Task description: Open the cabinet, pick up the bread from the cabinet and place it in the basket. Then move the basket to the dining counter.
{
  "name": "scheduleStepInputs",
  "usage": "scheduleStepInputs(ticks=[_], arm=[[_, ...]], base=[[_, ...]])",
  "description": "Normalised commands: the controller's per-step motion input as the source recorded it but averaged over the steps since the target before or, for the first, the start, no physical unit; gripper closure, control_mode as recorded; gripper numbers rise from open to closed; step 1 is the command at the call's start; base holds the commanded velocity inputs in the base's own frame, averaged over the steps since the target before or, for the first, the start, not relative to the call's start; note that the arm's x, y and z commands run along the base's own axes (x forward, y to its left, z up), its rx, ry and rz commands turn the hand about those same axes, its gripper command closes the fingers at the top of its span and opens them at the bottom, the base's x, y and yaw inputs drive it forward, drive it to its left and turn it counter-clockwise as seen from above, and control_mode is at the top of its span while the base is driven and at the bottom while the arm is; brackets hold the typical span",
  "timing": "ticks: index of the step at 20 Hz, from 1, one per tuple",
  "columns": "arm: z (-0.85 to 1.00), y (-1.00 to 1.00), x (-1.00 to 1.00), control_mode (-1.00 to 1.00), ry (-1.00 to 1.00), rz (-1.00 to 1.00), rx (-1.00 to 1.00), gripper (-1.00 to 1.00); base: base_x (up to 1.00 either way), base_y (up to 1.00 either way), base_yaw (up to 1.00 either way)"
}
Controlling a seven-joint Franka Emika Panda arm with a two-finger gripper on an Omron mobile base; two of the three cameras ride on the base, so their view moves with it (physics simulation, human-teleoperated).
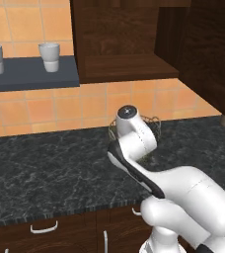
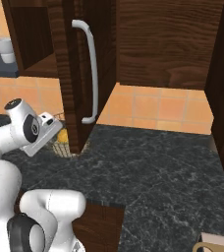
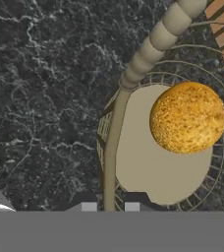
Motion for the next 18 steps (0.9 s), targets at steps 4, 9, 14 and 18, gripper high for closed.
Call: scheduleStepInputs(ticks=[4,9,14,18], arm=[[0.78,0.06,-1.00,-1.00,0.00,0.01,0.00,1.00],[0.61,-0.02,-0.88,-1.00,0.00,0.00,0.00,1.00],[0.30,-0.01,-0.07,-1.00,0.05,0.03,-0.01,1.00],[0.00,0.00,0.00,-1.00,0.00,0.00,0.00,1.00]], base=[[0.00,0.00,0.00],[0.00,0.00,0.00],[0.00,0.00,0.00],[0.00,0.00,0.00]])
